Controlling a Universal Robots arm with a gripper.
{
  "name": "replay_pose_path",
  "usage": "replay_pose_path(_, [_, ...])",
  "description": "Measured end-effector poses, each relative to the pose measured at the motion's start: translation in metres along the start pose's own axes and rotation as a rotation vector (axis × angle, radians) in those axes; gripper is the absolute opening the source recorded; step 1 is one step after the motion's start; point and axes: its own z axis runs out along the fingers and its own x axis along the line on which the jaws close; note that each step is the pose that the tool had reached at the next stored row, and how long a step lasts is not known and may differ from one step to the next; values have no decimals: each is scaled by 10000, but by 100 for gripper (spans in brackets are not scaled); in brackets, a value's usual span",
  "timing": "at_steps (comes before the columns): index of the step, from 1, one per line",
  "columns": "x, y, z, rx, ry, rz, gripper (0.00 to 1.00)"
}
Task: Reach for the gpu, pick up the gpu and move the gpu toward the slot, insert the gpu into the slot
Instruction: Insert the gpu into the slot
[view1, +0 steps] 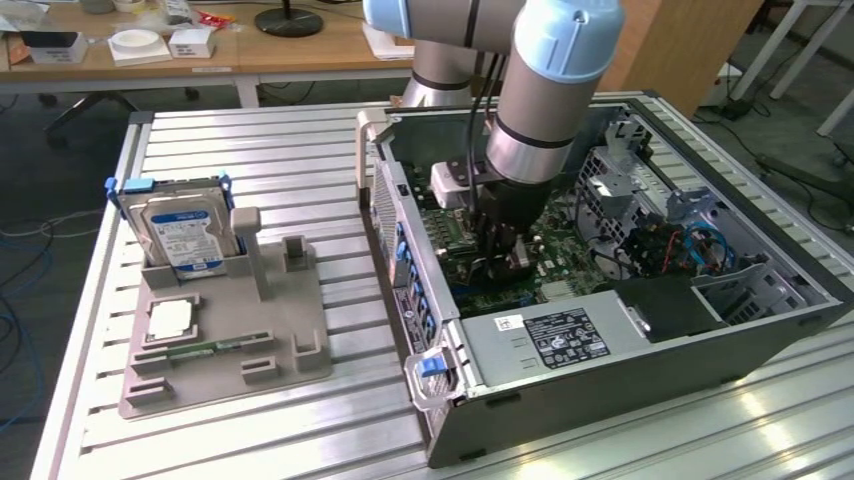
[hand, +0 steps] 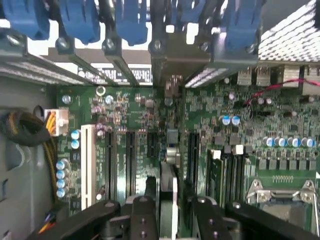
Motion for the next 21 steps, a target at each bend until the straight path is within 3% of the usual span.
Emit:
replay_pose_path(17, [-6, 7, -357, 35, 2, -4, 33])
replay_pose_path(21, [-7, 8, -376, 40, -12, -4, 32])
